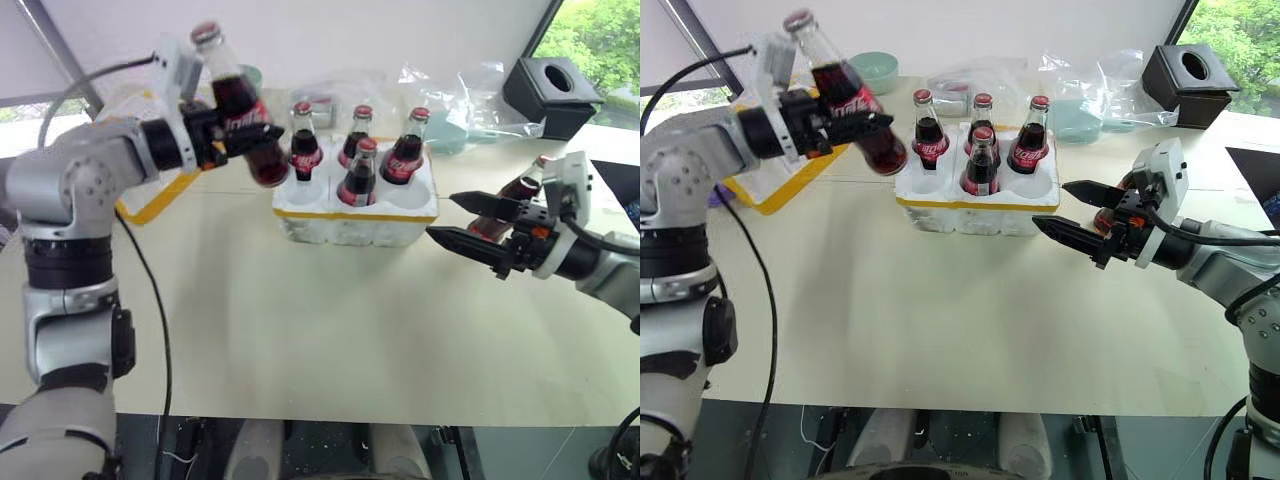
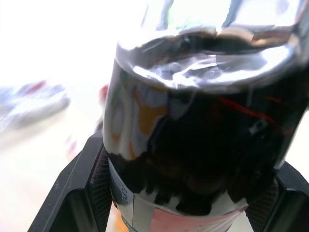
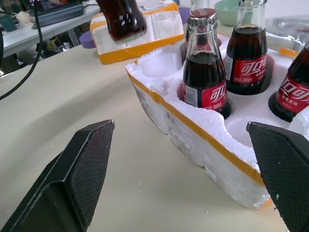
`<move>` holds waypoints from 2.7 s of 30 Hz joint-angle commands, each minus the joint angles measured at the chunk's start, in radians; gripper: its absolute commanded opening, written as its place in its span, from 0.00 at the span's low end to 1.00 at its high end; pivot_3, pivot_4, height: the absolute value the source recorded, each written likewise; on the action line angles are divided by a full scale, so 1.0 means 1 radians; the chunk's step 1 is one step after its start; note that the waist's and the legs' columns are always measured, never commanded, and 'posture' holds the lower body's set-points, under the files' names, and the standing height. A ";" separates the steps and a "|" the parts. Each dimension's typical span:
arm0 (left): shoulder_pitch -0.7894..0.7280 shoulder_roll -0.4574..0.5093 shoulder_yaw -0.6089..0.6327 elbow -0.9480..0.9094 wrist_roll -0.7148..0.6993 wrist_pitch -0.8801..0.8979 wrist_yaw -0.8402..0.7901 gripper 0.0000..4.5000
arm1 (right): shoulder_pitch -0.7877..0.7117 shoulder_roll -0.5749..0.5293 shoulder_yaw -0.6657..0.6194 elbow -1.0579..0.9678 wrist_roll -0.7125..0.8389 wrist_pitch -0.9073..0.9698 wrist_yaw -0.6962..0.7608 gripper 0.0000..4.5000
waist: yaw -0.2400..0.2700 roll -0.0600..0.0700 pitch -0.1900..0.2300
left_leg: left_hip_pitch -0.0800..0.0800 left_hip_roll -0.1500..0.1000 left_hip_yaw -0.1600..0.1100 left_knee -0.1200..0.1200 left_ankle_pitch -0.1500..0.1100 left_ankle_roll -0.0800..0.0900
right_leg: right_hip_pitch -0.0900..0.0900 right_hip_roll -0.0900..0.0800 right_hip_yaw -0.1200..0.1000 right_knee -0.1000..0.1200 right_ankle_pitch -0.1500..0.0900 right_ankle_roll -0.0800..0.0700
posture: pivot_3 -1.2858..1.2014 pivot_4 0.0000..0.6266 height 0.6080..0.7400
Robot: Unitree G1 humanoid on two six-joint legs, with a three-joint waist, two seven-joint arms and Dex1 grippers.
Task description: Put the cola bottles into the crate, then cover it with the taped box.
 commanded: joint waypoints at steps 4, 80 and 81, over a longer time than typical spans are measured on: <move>-0.080 -0.058 -0.110 0.127 0.099 -0.160 -0.061 0.62 | 0.019 0.012 -0.041 -0.057 0.014 -0.011 -0.031 1.00 | -0.012 0.000 0.000 | -0.001 0.000 0.000 0.000 0.000 0.000 | 0.000 0.000 0.000 0.000 0.000 0.000 | 0.52 0.24 0.99; 0.372 0.098 -0.080 -0.301 -0.066 -0.088 -0.281 0.99 | 0.202 0.182 -0.170 0.099 -0.271 -0.147 -0.375 1.00 | -0.016 0.002 -0.001 | 0.008 0.001 0.001 0.000 0.000 0.000 | 0.007 0.001 0.002 0.000 -0.003 -0.005 | 0.52 0.24 0.99; 0.382 0.100 -0.079 -0.307 -0.065 -0.089 -0.274 0.99 | 0.184 0.183 -0.156 0.123 -0.285 -0.158 -0.368 1.00 | -0.016 0.002 -0.001 | 0.008 0.001 0.001 0.000 0.000 0.000 | 0.007 0.001 0.002 0.000 -0.003 -0.005 | 0.52 0.24 0.99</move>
